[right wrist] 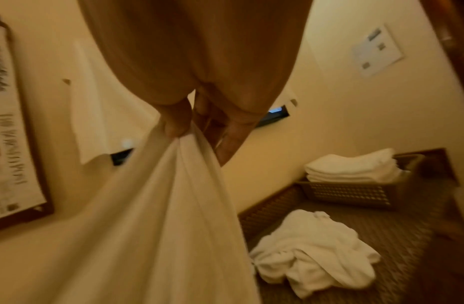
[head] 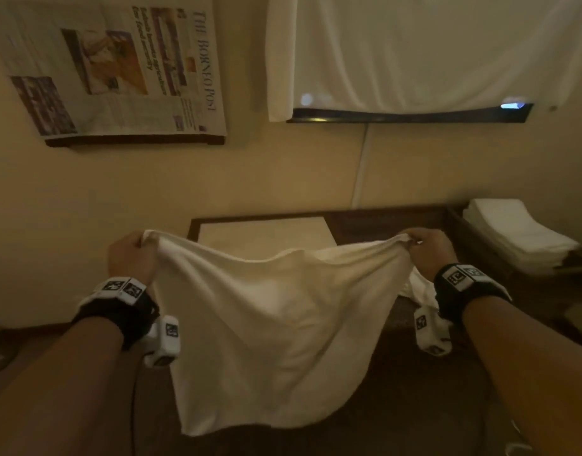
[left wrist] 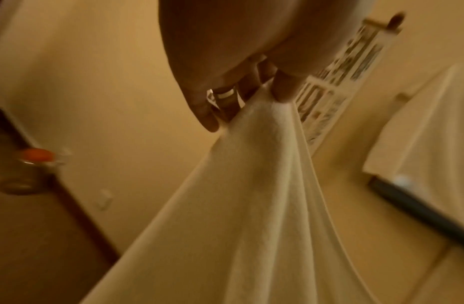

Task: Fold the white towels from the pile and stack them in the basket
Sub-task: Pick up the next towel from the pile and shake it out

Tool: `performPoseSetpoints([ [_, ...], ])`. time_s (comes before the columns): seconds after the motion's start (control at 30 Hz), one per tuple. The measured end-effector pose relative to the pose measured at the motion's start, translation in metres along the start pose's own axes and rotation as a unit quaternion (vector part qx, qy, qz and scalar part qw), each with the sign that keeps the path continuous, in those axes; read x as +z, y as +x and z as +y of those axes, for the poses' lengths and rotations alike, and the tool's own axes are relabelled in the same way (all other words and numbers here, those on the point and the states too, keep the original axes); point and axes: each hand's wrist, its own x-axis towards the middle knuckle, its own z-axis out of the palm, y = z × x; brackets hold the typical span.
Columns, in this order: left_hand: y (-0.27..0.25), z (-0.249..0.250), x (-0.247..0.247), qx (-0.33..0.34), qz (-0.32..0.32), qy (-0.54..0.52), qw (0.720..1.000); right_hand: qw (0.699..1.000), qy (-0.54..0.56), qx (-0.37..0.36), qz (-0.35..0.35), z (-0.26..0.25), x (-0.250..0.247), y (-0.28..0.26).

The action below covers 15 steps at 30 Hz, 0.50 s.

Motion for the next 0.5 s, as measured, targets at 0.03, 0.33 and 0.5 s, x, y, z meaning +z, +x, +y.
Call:
performPoseSetpoints([
  [0.03, -0.003, -0.011, -0.002, -0.030, 0.007, 0.022, 0.999, 1.000, -0.004, 0.020, 0.016, 0.013, 0.003, -0.005],
  [0.33, 0.016, -0.065, -0.028, -0.197, 0.044, 0.029, 0.979, 0.984, -0.043, 0.151, 0.085, 0.041, -0.018, -0.012],
  [0.5, 0.062, -0.057, -0.023, -0.143, 0.122, -0.054, 0.981, 0.977, 0.026, 0.139, 0.161, -0.004, -0.052, 0.011],
])
